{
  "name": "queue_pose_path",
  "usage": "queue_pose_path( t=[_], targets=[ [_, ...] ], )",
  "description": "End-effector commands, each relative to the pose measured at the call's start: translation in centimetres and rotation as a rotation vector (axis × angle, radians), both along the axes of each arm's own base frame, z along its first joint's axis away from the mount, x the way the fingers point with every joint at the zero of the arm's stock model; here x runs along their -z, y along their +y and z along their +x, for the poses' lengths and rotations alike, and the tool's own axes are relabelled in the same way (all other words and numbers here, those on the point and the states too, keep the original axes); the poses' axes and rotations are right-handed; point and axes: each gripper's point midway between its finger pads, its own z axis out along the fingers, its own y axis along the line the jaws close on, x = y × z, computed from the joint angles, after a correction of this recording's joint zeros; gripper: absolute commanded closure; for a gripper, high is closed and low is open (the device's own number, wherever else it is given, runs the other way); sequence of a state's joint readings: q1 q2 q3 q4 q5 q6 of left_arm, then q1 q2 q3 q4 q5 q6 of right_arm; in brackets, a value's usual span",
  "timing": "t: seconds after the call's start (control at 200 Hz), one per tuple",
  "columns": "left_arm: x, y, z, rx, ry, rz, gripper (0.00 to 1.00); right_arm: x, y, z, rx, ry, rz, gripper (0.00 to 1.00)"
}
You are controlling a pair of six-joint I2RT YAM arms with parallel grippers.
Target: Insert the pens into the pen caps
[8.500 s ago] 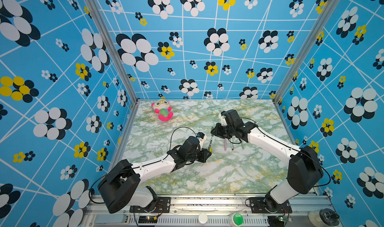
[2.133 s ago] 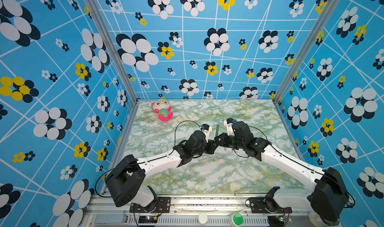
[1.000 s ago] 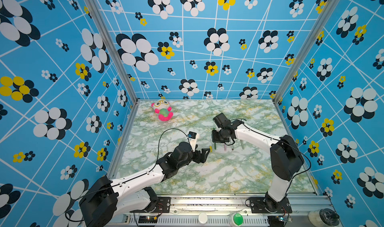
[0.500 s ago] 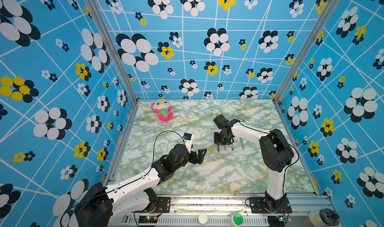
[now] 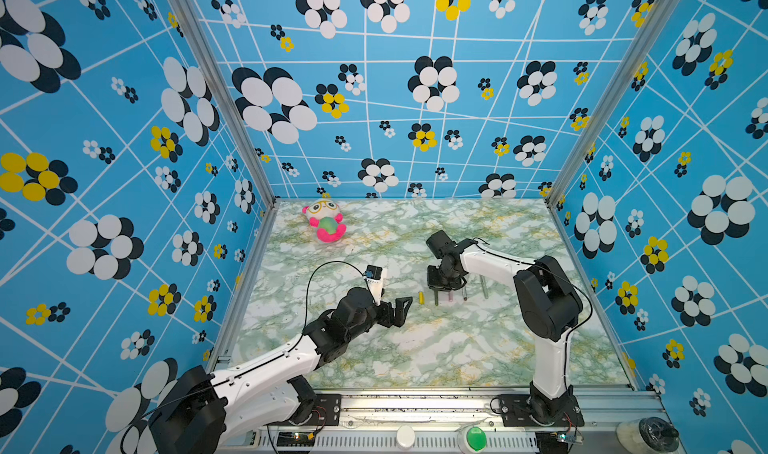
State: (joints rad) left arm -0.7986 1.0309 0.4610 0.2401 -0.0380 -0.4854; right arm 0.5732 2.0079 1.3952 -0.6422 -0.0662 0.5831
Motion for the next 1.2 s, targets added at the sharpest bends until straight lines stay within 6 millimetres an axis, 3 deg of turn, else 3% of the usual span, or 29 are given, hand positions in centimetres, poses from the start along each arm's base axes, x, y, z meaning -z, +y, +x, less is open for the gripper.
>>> queue_pose_path(
  t=[0.0, 0.44, 0.745, 0.97, 1.194],
  targets=[
    [-0.4, 0.0, 0.1, 0.003, -0.015, -0.013, 0.01, 0.6, 0.0, 0.6, 0.017, 0.010, 0.006, 0.85],
    [-0.4, 0.2, 0.2, -0.003, -0.012, -0.014, 0.01, 0.9, -0.3, 1.3, 0.031, 0.011, 0.004, 0.75],
    [0.1, 2.0, 0.6, -0.079, 0.027, -0.002, 0.01, -1.5, -0.3, 1.4, 0.027, -0.038, 0.027, 0.69],
    [3.6, 6.3, 1.5, -0.267, 0.237, 0.046, 0.06, -5.0, -0.2, 0.9, 0.016, -0.116, 0.077, 0.67],
    [6.5, 7.3, 0.7, -0.306, 0.391, 0.095, 0.15, -6.3, 1.8, -1.6, -0.098, -0.147, 0.106, 0.65]
  ],
)
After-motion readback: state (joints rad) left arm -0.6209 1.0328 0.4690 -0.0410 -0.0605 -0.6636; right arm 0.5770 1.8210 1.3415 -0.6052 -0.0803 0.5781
